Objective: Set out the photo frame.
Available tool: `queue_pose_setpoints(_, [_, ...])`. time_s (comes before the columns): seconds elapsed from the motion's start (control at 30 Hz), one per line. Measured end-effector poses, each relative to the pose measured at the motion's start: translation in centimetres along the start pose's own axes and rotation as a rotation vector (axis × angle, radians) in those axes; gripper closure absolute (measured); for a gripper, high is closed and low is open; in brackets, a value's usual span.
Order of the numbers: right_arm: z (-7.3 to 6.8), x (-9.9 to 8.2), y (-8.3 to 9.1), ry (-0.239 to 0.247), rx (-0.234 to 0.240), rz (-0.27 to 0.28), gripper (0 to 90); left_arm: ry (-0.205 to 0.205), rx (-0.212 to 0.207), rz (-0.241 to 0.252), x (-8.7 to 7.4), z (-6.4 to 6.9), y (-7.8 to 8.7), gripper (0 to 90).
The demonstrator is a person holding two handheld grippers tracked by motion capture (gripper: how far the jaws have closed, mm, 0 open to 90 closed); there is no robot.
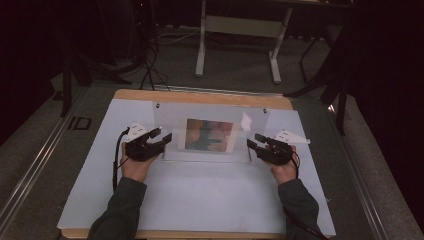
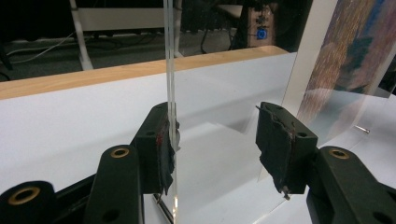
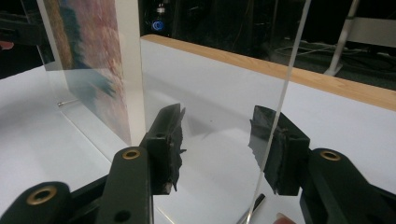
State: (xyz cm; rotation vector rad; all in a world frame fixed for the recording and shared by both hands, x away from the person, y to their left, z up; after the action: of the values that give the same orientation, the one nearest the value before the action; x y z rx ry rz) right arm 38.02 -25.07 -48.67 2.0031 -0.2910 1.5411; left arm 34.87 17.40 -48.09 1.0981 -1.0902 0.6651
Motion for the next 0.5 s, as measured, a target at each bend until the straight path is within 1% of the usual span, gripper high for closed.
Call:
queue_pose_setpoints(0.1, [0.04,-0.01,0.03,0.003,0.002,-0.001,52.9,-0.004,-0.002,0.001,-0.01,-0.03,-0.01,47.6])
queue_pose_setpoints(0.2, [0.08,0.01,0.08,0.007,0.008,-0.004,53.0,-0.024,-0.008,0.0,-0.03,-0.13,0.03,47.8])
queue_pose_setpoints(0.33, [-0.02,0.12,0.12,0.034,0.003,-0.026,52.9,-0.04,-0.009,-0.011,0.04,-0.15,0.13,47.7])
queue_pose_setpoints(0.4, [-0.03,0.15,0.16,0.033,0.006,-0.026,52.7,-0.051,-0.007,-0.014,0.05,-0.13,0.19,47.9])
queue_pose_setpoints(0.5, [0.0,0.28,0.36,0.032,0.012,-0.023,52.2,-0.053,-0.011,-0.017,0.07,-0.26,0.3,48.6])
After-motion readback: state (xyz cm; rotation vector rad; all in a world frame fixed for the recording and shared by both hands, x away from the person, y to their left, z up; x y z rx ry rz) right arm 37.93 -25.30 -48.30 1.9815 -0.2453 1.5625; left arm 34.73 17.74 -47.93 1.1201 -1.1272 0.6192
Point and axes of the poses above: each handheld gripper's, and its own axes: y roughly backward along the jaws, x roughly out of its top, z roughly to its right, the point moved 1 cm from there along -y, roughly forward along the jaws, and after that the axes turned 11 degrees about x, right-handed, at the moved point
